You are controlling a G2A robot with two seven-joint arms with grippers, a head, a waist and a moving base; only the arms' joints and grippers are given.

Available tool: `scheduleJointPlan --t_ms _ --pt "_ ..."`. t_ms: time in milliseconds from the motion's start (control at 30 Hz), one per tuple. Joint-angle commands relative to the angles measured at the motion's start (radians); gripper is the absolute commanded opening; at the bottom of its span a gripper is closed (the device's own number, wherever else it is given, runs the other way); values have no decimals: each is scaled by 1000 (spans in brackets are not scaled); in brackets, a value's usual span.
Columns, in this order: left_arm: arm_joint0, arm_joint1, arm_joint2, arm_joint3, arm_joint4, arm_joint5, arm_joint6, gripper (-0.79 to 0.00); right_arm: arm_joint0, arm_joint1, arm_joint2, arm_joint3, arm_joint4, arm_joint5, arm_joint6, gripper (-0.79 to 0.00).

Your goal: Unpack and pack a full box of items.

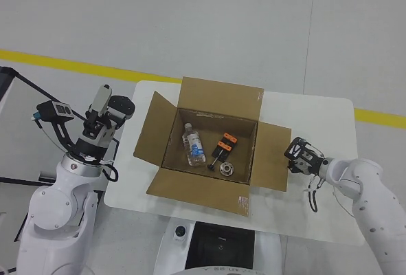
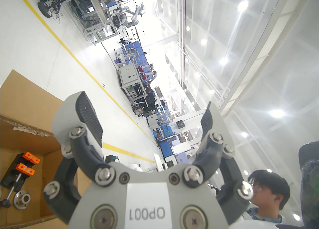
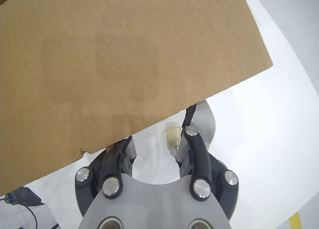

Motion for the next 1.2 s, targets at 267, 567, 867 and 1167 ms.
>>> scheduleJointPlan --t_ms 267,567,867,1167 --pt "0 0 0 0 0 0 0 0 3 -1 -1 -9 -7 13 -1 -277" --pt "0 0 0 0 0 0 0 0 -16 7 9 -130 -65 69 127 -413" --pt "0 0 0 0 0 0 0 0 39 1 -30 -105 -87 134 240 -425" --pt "0 0 0 0 0 0 0 0 91 -7 -63 3 -26 132 270 -446"
